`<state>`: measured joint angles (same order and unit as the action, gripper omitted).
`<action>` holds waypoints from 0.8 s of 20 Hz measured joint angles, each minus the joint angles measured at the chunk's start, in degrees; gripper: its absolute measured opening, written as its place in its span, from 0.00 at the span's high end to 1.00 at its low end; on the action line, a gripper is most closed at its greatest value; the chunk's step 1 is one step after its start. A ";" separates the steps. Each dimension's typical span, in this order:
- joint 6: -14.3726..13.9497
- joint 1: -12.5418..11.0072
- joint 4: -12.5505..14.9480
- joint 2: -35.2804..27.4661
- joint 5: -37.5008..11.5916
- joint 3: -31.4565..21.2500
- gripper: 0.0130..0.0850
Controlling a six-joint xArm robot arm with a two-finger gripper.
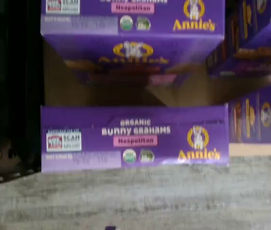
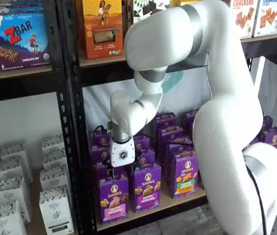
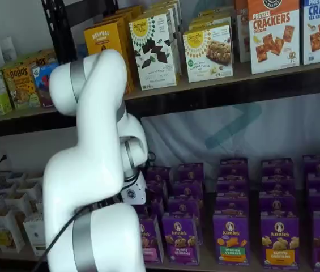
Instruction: Pick up the purple box with a pink patch in the middle, on the bottom shelf, the first box from the left
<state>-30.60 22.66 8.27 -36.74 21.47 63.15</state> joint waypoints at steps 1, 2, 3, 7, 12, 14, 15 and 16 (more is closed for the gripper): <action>0.21 -0.29 0.04 -0.26 -0.88 0.04 0.00; 0.56 -0.66 0.06 -0.56 -1.89 0.10 0.00; 0.84 -0.96 0.07 -0.79 -2.47 0.22 0.00; 2.54 -2.19 -0.42 -1.62 -3.77 1.13 0.00; 5.02 -2.93 -2.14 -2.23 -6.15 1.87 0.00; 3.99 -3.02 -0.97 -2.64 -5.69 2.61 0.00; 4.31 -3.01 -1.32 -2.82 -5.67 2.75 0.00; 5.07 -2.96 -2.15 -2.95 -5.83 2.75 0.00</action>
<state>-25.54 19.70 6.12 -39.69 15.64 65.90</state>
